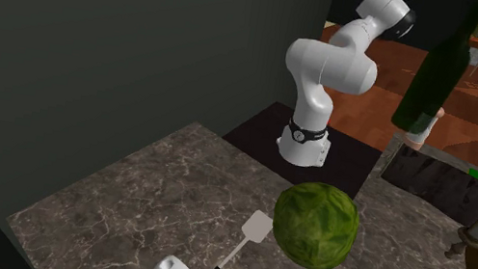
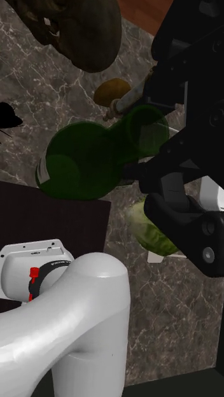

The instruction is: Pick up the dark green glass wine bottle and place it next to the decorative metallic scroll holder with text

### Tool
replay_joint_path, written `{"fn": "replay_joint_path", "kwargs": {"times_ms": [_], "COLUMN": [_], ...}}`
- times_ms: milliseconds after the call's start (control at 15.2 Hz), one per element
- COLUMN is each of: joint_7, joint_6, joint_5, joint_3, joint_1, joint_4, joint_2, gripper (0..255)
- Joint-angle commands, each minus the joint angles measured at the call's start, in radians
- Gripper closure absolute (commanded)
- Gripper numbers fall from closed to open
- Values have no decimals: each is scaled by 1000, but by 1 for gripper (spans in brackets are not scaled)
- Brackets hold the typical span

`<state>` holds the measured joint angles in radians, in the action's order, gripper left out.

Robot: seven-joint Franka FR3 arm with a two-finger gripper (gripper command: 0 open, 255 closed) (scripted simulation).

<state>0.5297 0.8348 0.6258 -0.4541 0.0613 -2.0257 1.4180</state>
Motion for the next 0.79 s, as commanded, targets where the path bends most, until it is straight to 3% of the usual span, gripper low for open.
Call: {"fn": "replay_joint_path", "kwargs": {"times_ms": [0,726], "joint_7": [-5,-18], "joint_6": [12,53], "joint_5": [7,57], "joint_3": [-7,-53], "joint_1": [5,37], "joint_4": [-38,-221], "joint_2": [27,173], "gripper": [255,255]}}
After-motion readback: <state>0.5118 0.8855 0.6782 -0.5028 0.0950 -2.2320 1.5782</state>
